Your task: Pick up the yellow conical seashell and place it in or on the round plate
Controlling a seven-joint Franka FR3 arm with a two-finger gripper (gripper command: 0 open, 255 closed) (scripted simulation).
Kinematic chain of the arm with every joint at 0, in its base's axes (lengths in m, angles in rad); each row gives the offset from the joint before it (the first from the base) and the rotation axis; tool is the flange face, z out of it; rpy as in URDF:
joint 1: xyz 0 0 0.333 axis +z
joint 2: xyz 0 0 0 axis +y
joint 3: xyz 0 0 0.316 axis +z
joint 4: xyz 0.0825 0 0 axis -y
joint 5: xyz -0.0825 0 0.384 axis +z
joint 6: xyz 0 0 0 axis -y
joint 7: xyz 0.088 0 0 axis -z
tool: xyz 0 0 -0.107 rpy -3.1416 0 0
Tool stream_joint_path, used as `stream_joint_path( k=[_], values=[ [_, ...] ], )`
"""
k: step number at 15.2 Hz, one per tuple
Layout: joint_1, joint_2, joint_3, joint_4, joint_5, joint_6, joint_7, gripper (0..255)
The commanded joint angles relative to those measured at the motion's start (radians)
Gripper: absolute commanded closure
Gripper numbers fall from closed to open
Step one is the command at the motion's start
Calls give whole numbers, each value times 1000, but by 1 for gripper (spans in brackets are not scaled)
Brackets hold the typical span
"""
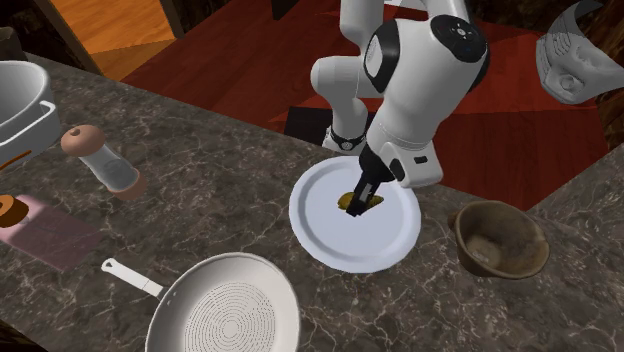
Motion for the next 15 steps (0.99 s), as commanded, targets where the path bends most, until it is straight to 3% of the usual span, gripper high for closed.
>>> stream_joint_path(
  k=[1,7,8,13,15],
  values=[
    [-2,5,-1,-17,-2,8,3,255],
    [-3,5,0,-17,-1,8,2,255],
    [-3,4,1,-18,-1,8,3,0],
    [-3,5,0,-17,-1,8,2,0],
    [4,-15,7,35,10,-65,-2,0]
  ],
)
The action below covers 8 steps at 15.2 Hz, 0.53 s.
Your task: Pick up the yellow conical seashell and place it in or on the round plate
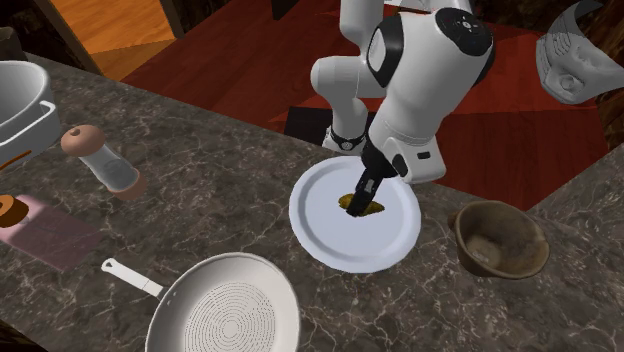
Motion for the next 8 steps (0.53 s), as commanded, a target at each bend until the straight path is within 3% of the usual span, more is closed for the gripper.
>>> stream_joint_path(
  k=[1,8],
  values=[
    [4,-10,4,51,8,-63,-5,0],
    [6,-14,7,74,11,-91,-6,0]
  ],
)
